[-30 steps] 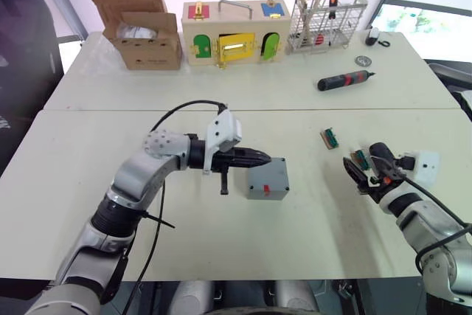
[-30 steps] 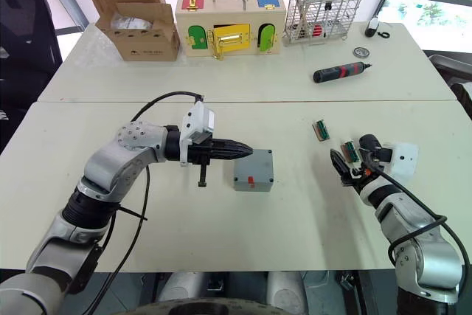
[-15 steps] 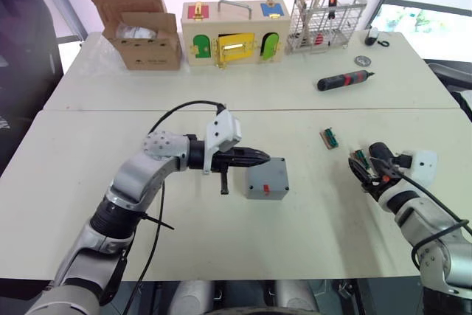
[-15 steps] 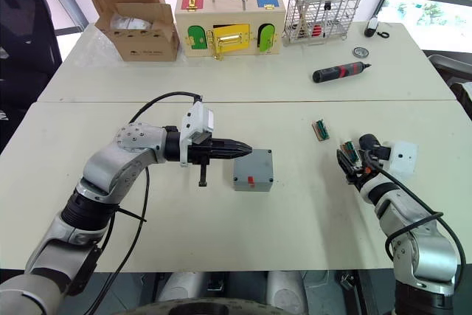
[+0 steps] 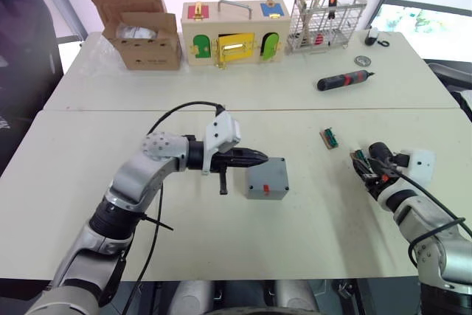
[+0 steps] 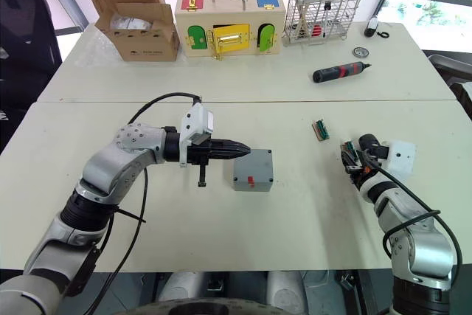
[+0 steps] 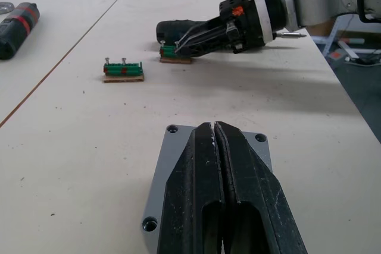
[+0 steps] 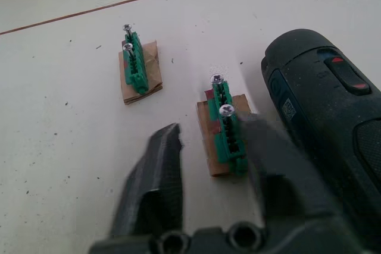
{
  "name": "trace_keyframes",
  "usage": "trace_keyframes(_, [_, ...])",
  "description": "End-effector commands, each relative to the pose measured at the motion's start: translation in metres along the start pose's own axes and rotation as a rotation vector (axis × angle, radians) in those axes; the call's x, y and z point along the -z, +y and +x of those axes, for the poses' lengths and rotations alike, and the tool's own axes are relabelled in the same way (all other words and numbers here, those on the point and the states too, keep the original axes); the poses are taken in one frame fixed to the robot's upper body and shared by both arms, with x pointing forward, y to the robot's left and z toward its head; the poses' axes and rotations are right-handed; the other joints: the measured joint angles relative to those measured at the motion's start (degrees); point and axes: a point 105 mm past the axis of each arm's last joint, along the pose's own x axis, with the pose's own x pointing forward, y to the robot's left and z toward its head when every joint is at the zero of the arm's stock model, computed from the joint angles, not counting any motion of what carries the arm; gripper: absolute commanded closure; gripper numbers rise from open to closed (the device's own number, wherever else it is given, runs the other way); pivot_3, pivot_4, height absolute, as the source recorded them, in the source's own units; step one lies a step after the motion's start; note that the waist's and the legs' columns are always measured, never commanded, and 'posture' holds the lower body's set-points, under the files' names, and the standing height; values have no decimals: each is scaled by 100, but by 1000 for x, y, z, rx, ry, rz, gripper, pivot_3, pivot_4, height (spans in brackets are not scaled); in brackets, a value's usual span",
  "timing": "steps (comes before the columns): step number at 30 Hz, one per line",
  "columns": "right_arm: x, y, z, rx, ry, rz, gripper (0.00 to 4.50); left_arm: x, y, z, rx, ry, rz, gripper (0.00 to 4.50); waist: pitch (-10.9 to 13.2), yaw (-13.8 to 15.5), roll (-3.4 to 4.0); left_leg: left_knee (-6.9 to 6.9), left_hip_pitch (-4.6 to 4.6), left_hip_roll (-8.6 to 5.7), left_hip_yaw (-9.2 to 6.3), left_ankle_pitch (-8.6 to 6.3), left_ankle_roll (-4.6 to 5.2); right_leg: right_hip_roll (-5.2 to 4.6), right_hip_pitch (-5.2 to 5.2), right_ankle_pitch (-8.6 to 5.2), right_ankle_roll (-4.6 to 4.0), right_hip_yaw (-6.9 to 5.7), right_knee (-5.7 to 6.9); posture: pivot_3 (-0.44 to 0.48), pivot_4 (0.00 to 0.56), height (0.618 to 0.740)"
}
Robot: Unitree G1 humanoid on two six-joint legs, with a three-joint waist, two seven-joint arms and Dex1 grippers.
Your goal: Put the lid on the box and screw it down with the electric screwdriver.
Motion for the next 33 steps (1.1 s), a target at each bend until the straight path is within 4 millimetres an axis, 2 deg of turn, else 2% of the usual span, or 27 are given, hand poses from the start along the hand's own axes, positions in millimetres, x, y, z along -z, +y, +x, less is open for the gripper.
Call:
trace_keyframes(1, [-8, 1, 0, -3, -38, -15, 4479, -2, -4, 0, 10, 0, 30, 4500, 0, 3, 0, 0, 0, 0, 0, 0, 0, 0, 0, 0, 0, 0, 0, 0, 150, 694])
trace_keyframes(13, [-12, 4, 0, -7, -47, -29, 4479, 2, -6, 0, 16, 11, 22, 4500, 0, 1, 0, 0, 0, 0, 0, 0, 0, 1, 0, 0, 0, 0, 0, 0, 150, 694])
trace_keyframes(30, [-48, 9, -16, -18, -173, -58, 4479, 4, -5, -1, 23, 14, 18, 4500, 0, 3, 0, 0, 0, 0, 0, 0, 0, 1, 0, 0, 0, 0, 0, 0, 150, 694])
trace_keyframes(33, [-65, 19, -21, -75, -225, -88, 4479, 6, 0, -6, 15, 26, 16, 4500, 0, -1, 1, 0, 0, 0, 0, 0, 0, 1, 0, 0, 0, 0, 0, 0, 150, 694])
